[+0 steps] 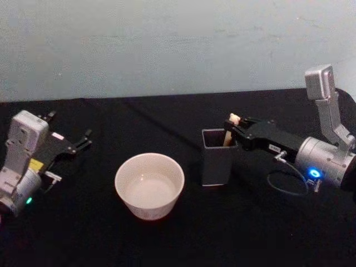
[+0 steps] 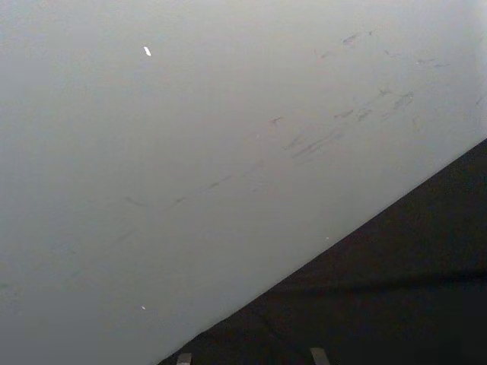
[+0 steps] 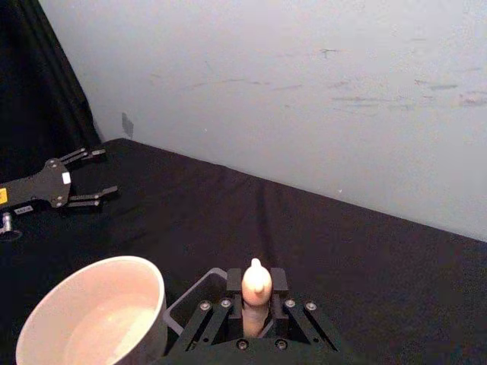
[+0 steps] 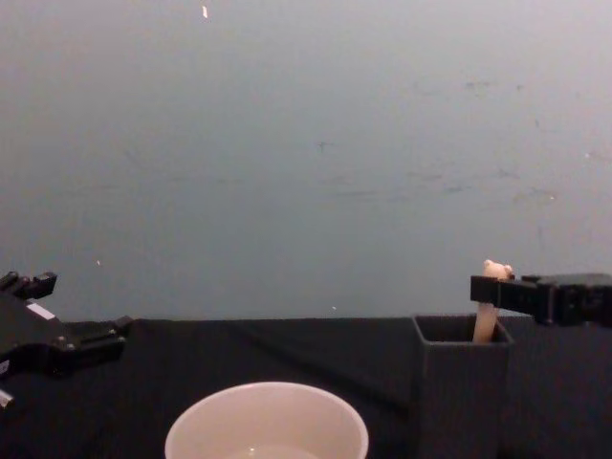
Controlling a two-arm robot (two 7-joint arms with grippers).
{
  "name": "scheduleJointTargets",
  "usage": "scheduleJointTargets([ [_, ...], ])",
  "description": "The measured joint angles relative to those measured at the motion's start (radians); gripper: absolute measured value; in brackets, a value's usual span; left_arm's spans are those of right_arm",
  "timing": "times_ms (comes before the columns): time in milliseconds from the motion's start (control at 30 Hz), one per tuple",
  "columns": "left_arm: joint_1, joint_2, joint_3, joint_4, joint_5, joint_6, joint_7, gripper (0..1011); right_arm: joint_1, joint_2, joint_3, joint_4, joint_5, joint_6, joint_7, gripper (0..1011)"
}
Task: Pick up the stirring spoon with one hand, stir inside the cup, then place it back in its original position.
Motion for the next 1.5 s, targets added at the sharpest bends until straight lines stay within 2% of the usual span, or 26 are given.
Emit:
scheduleJointTargets([
  [233,0.000,0.000,0.000,0.000,0.000,0.000,0.000,1001,0.000,0.001,0.000,-0.001,0.001,-0.001,0.000,242],
  [367,0.000,0.000,0.000,0.000,0.000,0.000,0.000,1001,0.000,0.001,0.000,-0.001,0.001,-0.001,0.001,357],
  [467,0.000,0.000,0.000,0.000,0.000,0.000,0.000,1001,0.000,0.001,0.000,-0.001,0.001,-0.002,0.001,498],
  [567,0.000,0.000,0.000,0.000,0.000,0.000,0.000,1001,0.000,0.001,0.000,-0.001,0.001,-0.002,0.001,557],
  [600,0.000,0.000,0.000,0.000,0.000,0.000,0.000,1001,0.000,0.001,0.000,-0.001,0.002,-0.002,0.001,618],
  [667,0.000,0.000,0.000,0.000,0.000,0.000,0.000,1001,0.000,0.001,0.000,-0.002,0.002,-0.002,0.001,653],
  [733,0.000,0.000,0.000,0.000,0.000,0.000,0.000,1001,0.000,0.001,0.000,-0.002,0.002,-0.002,0.001,737],
  [967,0.000,0.000,0.000,0.000,0.000,0.000,0.000,1001,0.000,0.001,0.000,-0.002,0.002,-0.002,0.001,892],
  [1000,0.000,0.000,0.000,0.000,0.000,0.000,0.000,1001,0.000,0.001,0.000,-0.002,0.002,-0.002,0.001,960],
  [1033,0.000,0.000,0.000,0.000,0.000,0.000,0.000,1001,0.000,0.001,0.000,-0.002,0.002,-0.002,0.001,978],
  [1233,0.000,0.000,0.000,0.000,0.000,0.000,0.000,1001,-0.004,-0.002,0.006,-0.005,0.001,-0.016,-0.002,1000],
  [1367,0.000,0.000,0.000,0.000,0.000,0.000,0.000,1001,-0.006,-0.014,0.023,-0.011,-0.002,-0.044,-0.013,1000],
  [1500,0.000,0.000,0.000,0.000,0.000,0.000,0.000,1001,-0.009,-0.039,0.057,-0.026,-0.020,-0.098,-0.056,1000],
])
